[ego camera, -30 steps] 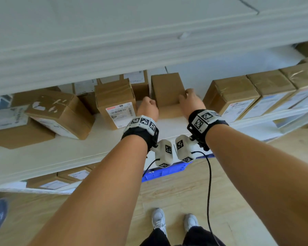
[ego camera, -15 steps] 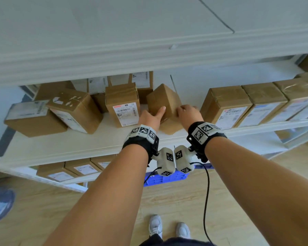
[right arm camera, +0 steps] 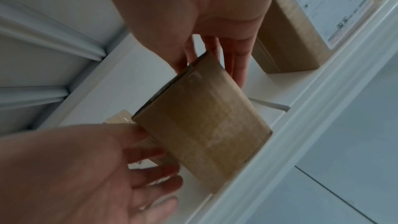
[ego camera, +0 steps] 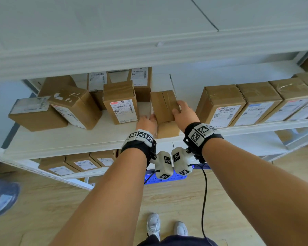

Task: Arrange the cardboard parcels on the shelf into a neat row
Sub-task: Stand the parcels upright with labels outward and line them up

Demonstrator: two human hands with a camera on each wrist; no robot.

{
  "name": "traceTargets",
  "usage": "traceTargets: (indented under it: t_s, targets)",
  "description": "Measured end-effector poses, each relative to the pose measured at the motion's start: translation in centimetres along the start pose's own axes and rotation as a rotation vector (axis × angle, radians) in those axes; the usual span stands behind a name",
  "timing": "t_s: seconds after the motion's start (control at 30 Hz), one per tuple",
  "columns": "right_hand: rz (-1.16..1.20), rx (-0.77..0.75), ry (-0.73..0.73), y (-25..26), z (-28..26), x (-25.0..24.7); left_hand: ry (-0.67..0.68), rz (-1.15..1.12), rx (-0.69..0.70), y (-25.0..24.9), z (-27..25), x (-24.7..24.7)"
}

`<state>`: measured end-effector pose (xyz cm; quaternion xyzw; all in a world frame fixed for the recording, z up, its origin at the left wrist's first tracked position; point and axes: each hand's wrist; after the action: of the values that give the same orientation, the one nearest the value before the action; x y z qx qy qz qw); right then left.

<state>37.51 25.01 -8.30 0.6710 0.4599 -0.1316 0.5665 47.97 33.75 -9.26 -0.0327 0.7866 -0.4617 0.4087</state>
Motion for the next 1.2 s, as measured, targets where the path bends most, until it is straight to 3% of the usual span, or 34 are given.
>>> traceTargets:
  t_s: [0.13,0.37,0.5,0.8,1.0,1.2]
  targets:
    - [0.071,0.077,0.068,0.0,0.5,0.3,-0.012,-0.109,-0.096,-0.1,0.1,-0.5]
    - [-0.009,0.018,-0.023,0.0,0.9,0.0,-0.092,-0.092,-0.023,0.0,0.0,-0.6]
    - [-0.014,0.057,-0.004,-0.4,1.0,-0.3,-0.067,-0.072,0.057,-0.3,-0.3,-0.3]
    - [-0.042,0.065,0.051,-1.4,0.5,-0.2,0.072,-0.172,0.027,-0.7,-0.1,-0.8]
    - [0.044,0.018,-0.041,-1.1,0.3,-1.1,-0.036,-0.157,0.061,-1.4,-0.1,-1.5]
    - [0.031,-0.003,-0.113,-1.6,-0.4,-1.4,-0.12,-0.004,0.212,-1.0,-0.9,-0.9]
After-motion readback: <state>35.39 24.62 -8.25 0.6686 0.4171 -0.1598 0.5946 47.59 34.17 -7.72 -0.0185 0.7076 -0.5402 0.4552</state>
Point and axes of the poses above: each hand's wrist, its own z-axis towards the middle knuckle, its own x-axis out of the palm, y = z × x, and after that the axes turned 11 degrees about x, right-handed
